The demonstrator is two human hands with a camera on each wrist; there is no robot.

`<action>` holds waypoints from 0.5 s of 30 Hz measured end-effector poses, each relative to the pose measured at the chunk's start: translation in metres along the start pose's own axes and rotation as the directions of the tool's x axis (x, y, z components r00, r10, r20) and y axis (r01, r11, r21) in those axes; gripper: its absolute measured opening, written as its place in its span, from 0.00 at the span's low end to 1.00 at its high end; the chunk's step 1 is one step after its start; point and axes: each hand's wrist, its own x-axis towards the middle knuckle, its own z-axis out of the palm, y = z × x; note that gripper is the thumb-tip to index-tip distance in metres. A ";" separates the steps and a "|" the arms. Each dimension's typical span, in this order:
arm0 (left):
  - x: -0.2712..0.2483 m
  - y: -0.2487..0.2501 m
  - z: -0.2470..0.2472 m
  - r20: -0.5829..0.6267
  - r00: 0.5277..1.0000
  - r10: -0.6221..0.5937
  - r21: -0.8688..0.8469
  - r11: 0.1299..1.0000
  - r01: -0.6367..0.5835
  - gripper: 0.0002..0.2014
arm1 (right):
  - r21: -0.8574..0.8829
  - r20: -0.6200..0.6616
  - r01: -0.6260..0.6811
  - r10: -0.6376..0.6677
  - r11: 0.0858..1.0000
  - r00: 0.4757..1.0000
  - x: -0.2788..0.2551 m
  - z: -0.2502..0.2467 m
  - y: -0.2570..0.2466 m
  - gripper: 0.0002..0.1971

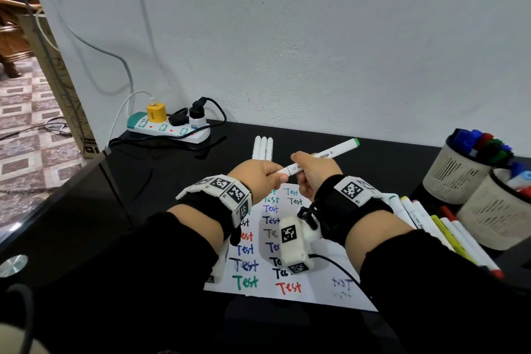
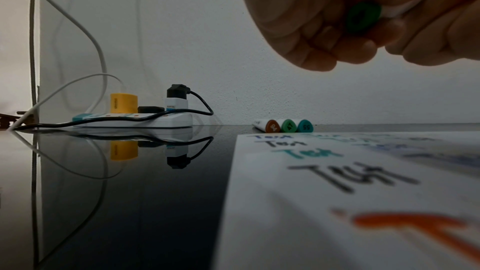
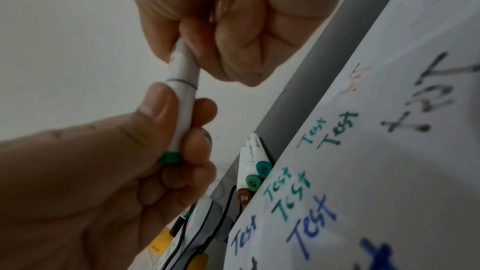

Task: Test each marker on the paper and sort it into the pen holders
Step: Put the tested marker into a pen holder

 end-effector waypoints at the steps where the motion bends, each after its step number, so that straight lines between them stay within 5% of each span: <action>1: 0.000 0.000 0.000 0.010 1.000 0.001 0.007 1.000 -0.001 0.11 | -0.005 0.000 -0.011 0.011 1.000 1.000 -0.002 -0.001 0.000 0.16; 5: -0.001 0.000 0.001 0.032 0.999 0.007 0.026 1.000 -0.008 0.12 | -0.039 0.019 -0.005 0.005 0.999 1.000 -0.006 -0.010 -0.003 0.20; 9: -0.004 0.006 -0.005 0.020 1.000 0.014 0.052 0.999 -0.015 0.13 | 0.070 0.087 -0.017 0.011 0.997 0.996 -0.008 -0.024 -0.015 0.13; 13: -0.007 0.010 -0.008 0.081 0.996 -0.033 0.201 0.980 0.016 0.37 | -0.006 0.049 0.040 -0.039 0.999 0.998 -0.011 -0.042 -0.028 0.11; 15: -0.011 0.016 -0.004 0.115 0.990 -0.077 0.395 0.918 0.026 0.38 | -0.049 0.010 0.066 -0.065 0.997 0.998 -0.013 -0.055 -0.034 0.11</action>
